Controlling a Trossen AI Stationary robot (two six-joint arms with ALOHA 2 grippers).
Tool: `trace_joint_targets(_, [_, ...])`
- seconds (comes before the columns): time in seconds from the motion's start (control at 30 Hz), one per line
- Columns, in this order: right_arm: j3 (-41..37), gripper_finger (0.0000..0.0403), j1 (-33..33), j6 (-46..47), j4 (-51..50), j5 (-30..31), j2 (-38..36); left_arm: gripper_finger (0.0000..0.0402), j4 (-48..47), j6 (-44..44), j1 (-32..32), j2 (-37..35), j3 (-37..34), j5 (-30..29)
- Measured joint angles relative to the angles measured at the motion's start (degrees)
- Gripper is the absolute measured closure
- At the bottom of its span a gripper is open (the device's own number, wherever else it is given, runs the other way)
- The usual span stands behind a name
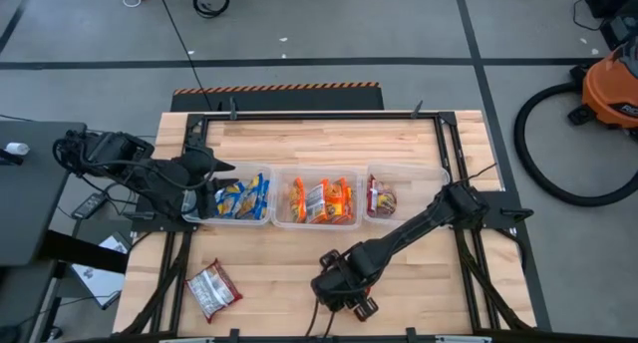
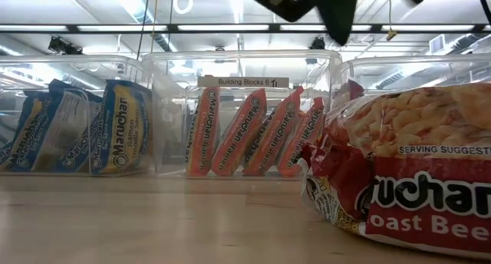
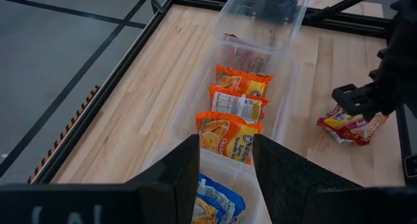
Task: Sort Maruchan noodles
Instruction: Put the red noodle pack into the right transparent bin
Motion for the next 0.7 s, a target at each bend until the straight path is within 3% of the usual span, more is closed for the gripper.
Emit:
trace_joint_targets(0.33, [-5.37,0.0231,0.14,1.24,1.85,-1.15,2.24,0.0253,-0.03,0.0,-0.02,0.0,0.0,0.0])
trace_joint_targets(0.53, [-4.99,0.0231,1.22,3.24,-7.96,-2.57,2.26,0.0253,0.8,0.02,0.0,-0.02,0.0,0.0])
trace_joint_targets(0.7, [-2.27,0.0231,0.85,0.67,-10.45,-2.62,-0.48,0.0253,2.34,0.01,0.0,-0.01,0.0,0.01])
